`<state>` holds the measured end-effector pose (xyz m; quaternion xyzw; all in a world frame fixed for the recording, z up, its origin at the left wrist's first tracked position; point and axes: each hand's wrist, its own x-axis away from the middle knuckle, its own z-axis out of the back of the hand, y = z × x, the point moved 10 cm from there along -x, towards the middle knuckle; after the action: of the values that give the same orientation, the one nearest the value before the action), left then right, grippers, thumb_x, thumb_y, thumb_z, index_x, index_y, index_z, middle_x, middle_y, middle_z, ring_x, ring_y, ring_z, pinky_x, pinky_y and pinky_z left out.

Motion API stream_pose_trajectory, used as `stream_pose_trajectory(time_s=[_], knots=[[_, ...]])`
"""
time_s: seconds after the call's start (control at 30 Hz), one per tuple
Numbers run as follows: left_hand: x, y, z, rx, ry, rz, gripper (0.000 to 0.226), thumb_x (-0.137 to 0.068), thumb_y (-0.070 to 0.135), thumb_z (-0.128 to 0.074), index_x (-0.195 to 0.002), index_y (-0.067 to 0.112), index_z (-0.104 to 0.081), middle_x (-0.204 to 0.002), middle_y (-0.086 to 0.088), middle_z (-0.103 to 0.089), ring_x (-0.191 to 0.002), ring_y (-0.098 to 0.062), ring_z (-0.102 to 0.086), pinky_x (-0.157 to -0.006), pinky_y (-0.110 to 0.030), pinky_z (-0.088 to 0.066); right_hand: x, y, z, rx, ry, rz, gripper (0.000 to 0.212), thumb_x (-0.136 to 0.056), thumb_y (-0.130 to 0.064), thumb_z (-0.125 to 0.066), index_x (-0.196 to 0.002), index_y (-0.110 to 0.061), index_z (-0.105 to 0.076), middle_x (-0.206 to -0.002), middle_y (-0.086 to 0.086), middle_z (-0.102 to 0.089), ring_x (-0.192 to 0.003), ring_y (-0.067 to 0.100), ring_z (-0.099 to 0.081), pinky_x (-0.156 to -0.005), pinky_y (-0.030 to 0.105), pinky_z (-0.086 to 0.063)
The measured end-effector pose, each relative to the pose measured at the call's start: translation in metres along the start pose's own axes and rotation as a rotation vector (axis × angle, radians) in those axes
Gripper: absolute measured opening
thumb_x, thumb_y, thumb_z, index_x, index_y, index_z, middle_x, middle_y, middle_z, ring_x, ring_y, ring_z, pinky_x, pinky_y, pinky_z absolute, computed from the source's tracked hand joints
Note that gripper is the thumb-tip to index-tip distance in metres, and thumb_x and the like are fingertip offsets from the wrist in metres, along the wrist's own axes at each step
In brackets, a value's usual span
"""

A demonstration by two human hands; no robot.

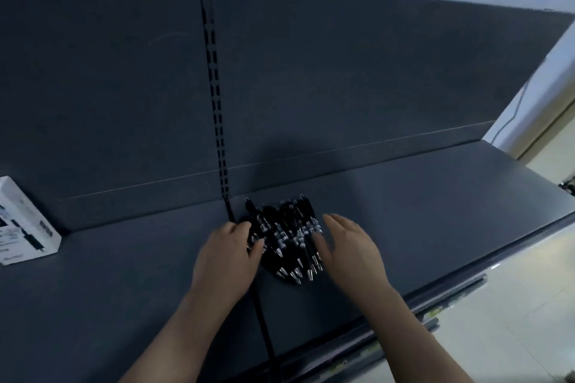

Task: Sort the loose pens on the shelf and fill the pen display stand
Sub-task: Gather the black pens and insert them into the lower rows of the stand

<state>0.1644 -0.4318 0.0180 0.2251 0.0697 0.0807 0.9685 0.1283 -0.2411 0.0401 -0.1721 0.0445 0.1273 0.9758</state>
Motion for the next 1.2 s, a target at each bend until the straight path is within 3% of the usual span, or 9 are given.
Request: stream_pose_trajectory(time_s=[0.23,0.4,0.5,0.6,0.73,0.9,1.07,1.2], knots=[[-0.009,-0.011,-0.031,0.021,0.005,0.323,0.067,-0.088,0.066,-0.040,-0.130,0.014,-0.045,-0.117,-0.010,-0.055,-0.104,-0.023,-0.055,-0.084,-0.031,-0.049,-0.052,0.016,-0.041,-0.051,-0.138,0.156,0.051,-0.097,-0.048,-0.040,-0.136,-0.016,-0.045,-0.131,0.000,-0.057,-0.119,0.019,-0.051,-0.099,0.029,-0.041],[-0.021,-0.003,-0.041,0.050,0.068,0.464,0.066,-0.084,0.066,-0.049,-0.116,0.008,-0.050,-0.111,-0.010,-0.055,-0.096,-0.024,-0.059,-0.079,-0.034,-0.053,-0.068,0.024,-0.057,-0.027,-0.228,0.199,0.075,-0.092,-0.063,-0.037,-0.145,-0.010,-0.033,-0.135,0.007,-0.048,-0.126,0.023,-0.044,-0.102,0.031,-0.039],[-0.026,0.003,-0.051,0.086,0.072,0.511,0.062,-0.086,0.064,-0.049,-0.107,0.006,-0.052,-0.104,-0.009,-0.055,-0.089,-0.023,-0.059,-0.073,-0.033,-0.052,-0.074,0.030,-0.063,-0.090,-0.268,0.192,0.079,-0.087,-0.068,-0.042,-0.139,-0.008,-0.038,-0.128,0.008,-0.046,-0.117,0.025,-0.052,-0.093,0.031,-0.046],[-0.028,0.003,-0.055,0.087,0.061,0.538,0.053,-0.088,0.060,-0.050,-0.094,0.007,-0.050,-0.093,-0.008,-0.057,-0.081,-0.021,-0.055,-0.065,-0.029,-0.044,-0.082,0.031,-0.063,-0.141,-0.251,0.195,0.072,-0.083,-0.069,-0.048,-0.123,-0.010,-0.049,-0.114,0.006,-0.049,-0.104,0.024,-0.056,-0.085,0.032,-0.049],[-0.030,0.006,-0.058,0.166,0.047,0.520,0.044,-0.091,0.052,-0.052,-0.083,0.009,-0.049,-0.074,0.000,-0.054,-0.070,-0.017,-0.053,-0.059,-0.028,-0.039,-0.088,0.030,-0.067,-0.172,-0.268,0.200,0.063,-0.080,-0.068,-0.053,-0.114,-0.015,-0.053,-0.108,0.004,-0.054,-0.104,0.021,-0.053,-0.082,0.031,-0.048],[-0.032,0.009,-0.061,0.255,0.086,0.516,0.036,-0.094,0.043,-0.053,-0.088,0.007,-0.056,-0.075,-0.004,-0.060,-0.065,-0.017,-0.058,-0.060,-0.032,-0.051,-0.093,0.030,-0.066,-0.193,-0.315,0.166,0.044,-0.082,-0.054,-0.057,-0.102,-0.014,-0.054,-0.099,0.002,-0.054,-0.090,0.020,-0.055,-0.073,0.029,-0.045],[-0.027,0.013,-0.057,0.287,0.132,0.531,0.030,-0.095,0.036,-0.053,-0.086,0.008,-0.053,-0.071,-0.002,-0.056,-0.057,-0.012,-0.049,-0.050,-0.024,-0.041,-0.096,0.030,-0.063,-0.193,-0.326,0.145,0.030,-0.085,-0.040,-0.055,-0.087,-0.011,-0.049,-0.081,0.001,-0.059,-0.068,0.016,-0.055,-0.054,0.029,-0.039],[-0.022,0.007,-0.058,0.336,0.099,0.566,0.026,-0.098,0.032,-0.049,-0.083,0.011,-0.048,-0.071,0.001,-0.051,-0.057,-0.009,-0.044,-0.045,-0.016,-0.033,-0.098,0.034,-0.067,-0.321,-0.355,0.128,0.017,-0.092,-0.023,-0.050,-0.085,-0.010,-0.042,-0.070,0.002,-0.051,-0.058,0.018,-0.049,-0.052,0.031,-0.037]])
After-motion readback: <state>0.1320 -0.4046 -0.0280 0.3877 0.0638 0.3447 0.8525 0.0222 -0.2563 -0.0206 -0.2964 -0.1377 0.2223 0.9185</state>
